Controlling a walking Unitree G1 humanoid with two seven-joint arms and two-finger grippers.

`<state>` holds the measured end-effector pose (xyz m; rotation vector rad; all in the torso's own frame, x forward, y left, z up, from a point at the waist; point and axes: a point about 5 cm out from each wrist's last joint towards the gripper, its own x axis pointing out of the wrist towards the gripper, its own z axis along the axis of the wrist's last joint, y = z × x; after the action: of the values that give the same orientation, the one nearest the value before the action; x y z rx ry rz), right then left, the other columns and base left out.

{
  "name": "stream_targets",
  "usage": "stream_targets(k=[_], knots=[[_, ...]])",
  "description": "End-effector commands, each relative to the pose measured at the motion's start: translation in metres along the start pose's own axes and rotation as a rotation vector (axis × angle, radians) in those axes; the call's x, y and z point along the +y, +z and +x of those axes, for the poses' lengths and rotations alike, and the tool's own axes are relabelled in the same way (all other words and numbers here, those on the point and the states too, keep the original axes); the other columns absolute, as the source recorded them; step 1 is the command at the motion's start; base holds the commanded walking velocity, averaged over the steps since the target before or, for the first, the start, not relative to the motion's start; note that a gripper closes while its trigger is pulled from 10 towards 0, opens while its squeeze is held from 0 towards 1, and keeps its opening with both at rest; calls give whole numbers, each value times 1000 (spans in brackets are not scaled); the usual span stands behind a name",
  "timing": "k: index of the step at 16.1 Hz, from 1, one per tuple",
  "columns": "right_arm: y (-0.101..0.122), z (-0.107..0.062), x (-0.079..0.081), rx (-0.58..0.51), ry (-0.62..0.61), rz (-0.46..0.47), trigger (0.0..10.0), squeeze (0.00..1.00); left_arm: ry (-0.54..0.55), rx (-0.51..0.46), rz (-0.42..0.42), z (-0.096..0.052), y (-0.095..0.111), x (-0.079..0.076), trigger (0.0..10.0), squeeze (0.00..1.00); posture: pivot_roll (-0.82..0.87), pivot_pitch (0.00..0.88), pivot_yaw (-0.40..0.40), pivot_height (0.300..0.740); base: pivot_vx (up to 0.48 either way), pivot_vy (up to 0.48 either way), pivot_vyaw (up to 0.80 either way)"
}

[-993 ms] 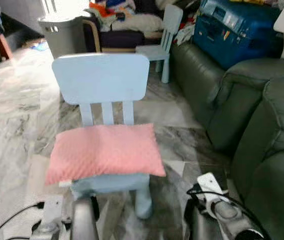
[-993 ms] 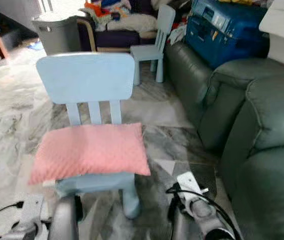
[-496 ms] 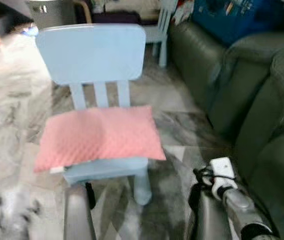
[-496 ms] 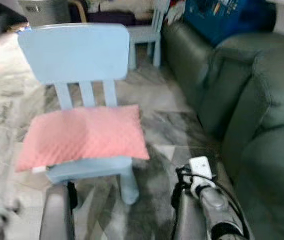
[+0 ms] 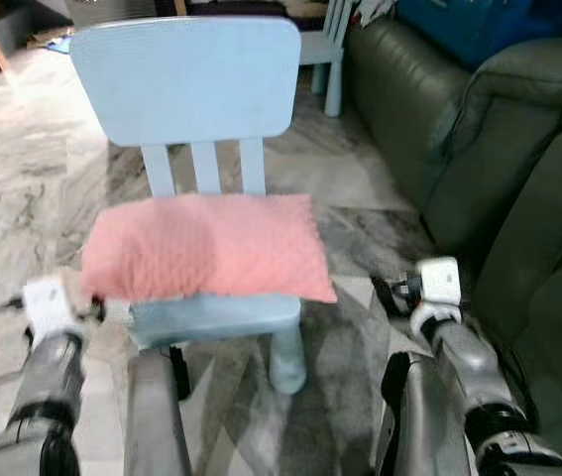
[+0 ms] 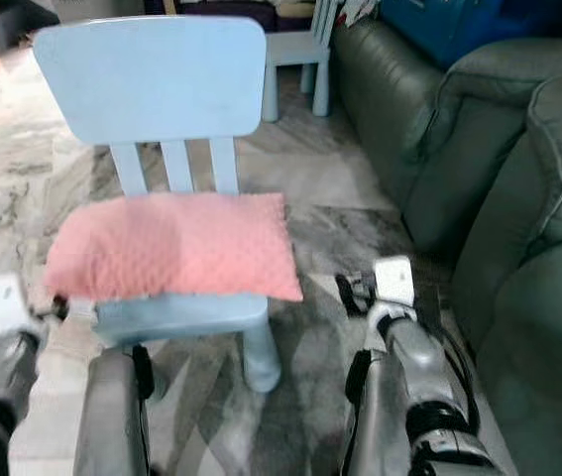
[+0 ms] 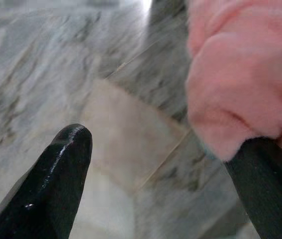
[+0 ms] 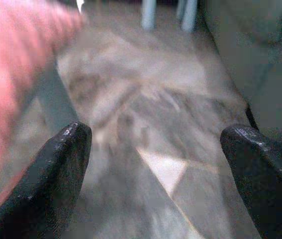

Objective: Move the pillow to the sofa

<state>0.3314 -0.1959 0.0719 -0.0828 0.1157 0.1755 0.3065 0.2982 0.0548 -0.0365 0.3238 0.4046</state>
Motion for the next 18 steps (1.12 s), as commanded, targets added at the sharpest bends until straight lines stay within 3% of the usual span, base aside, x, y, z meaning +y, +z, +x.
stream_targets(k=[1,2,3,5,9,11,13,14,15,18], knots=[[30,10,1,-111,18,5,10000,0,11,-129,11,6,32,-2,10000,0,-27,0,17,333,0,0,0],[51,14,1,-178,22,4,10000,0,50,-252,2,7,61,0,10000,0,-26,9,16,333,0,0,0],[63,16,1,-211,31,-11,10000,0,56,-311,-10,8,76,0,10000,0,-22,16,14,333,0,0,0],[78,18,3,-234,67,-9,10000,0,52,-336,-41,6,83,-1,10000,0,-8,28,12,333,0,0,0],[84,17,6,-214,136,21,10000,0,132,-243,-33,-8,47,17,10000,0,13,33,14,333,0,0,0],[87,16,3,-208,149,37,10000,0,148,-230,-9,-29,33,24,10000,0,37,30,13,333,0,0,0],[89,17,3,-198,172,40,10000,0,122,-229,0,-51,27,17,10000,0,65,21,10,333,0,0,0],[92,18,4,-203,174,41,10000,0,115,-258,-6,-61,34,12,10000,0,75,15,11,333,0,0,0],[96,20,7,-216,185,30,10000,0,102,-348,13,-66,53,7,10000,0,80,5,10,333,0,0,0],[105,22,13,-239,213,42,10000,0,61,-522,-1,-64,111,-4,10000,0,79,0,18,333,0,0,0]])
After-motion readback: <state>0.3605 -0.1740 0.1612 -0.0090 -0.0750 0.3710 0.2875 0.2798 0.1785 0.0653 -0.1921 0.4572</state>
